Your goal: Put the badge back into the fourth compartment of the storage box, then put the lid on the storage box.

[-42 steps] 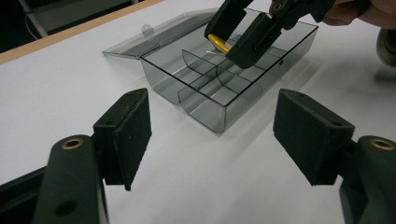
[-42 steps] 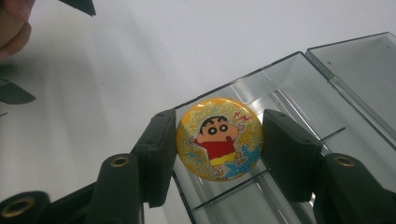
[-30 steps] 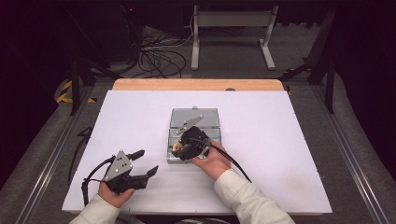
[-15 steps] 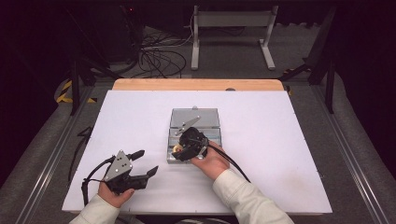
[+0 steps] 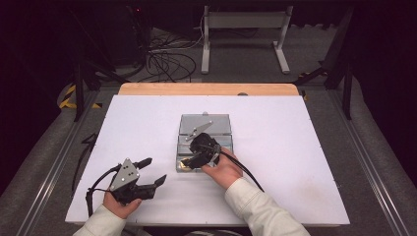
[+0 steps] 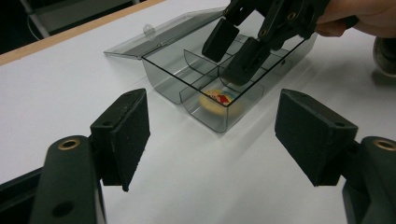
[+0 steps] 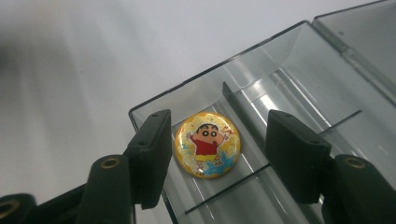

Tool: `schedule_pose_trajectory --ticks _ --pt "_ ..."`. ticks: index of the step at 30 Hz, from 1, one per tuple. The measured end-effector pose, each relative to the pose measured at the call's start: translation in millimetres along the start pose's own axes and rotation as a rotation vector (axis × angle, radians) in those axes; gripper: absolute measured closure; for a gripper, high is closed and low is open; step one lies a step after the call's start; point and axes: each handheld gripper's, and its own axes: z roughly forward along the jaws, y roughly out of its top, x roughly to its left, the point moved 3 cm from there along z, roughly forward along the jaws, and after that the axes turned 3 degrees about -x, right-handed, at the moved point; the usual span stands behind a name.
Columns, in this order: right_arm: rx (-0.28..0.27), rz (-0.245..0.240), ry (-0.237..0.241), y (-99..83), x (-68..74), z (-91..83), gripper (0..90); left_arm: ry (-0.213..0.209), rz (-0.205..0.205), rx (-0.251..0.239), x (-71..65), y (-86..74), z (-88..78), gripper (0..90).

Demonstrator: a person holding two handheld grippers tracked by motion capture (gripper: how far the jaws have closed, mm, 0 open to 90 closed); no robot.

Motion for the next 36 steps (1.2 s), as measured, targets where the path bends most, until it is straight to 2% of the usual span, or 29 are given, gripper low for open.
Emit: schedule_pose_trajectory --ticks 4,8,10,13,17,19,22,26,32,36 --pt "-0.035 -0.002 -0.013 2.5 -1.4 -14.7 40.6 0.010 -0.022 0.000 3.9 0.6 0.3 27.0" --pt "-0.089 0.003 -0.031 3.0 -5.5 -35.9 34.8 0.013 -0.041 -0.012 9.0 2.6 1.6 26.9" --pt "-0.119 0.011 -0.038 2.0 -8.6 -47.3 30.2 0.011 -0.051 -0.004 10.7 3.6 3.1 26.7" --pt "-0.157 0.016 -0.053 -0.9 -14.0 -64.3 24.4 0.028 -0.046 -0.001 13.3 4.0 7.2 24.2" --pt "-0.197 0.030 -0.067 -8.1 -22.7 -82.8 16.0 0.042 -0.036 0.025 16.0 5.1 9.7 24.1" --pt "-0.209 0.040 -0.078 -12.7 -27.8 -89.7 11.2 0.029 -0.044 0.035 15.7 7.1 10.4 24.3" --pt "-0.214 0.049 -0.094 -19.4 -35.4 -97.8 4.7 0.016 -0.057 0.056 15.9 10.3 12.1 22.9" --pt "-0.214 0.066 -0.120 -26.7 -44.2 -105.5 1.1 0.009 -0.075 0.086 19.2 15.9 15.8 22.6" --pt "-0.212 0.085 -0.149 -34.2 -54.1 -110.7 0.0 0.002 -0.112 0.107 26.6 25.6 20.5 21.7" --pt "-0.202 0.088 -0.153 -36.8 -59.0 -111.1 0.0 0.010 -0.115 0.130 30.2 30.4 24.5 20.0"
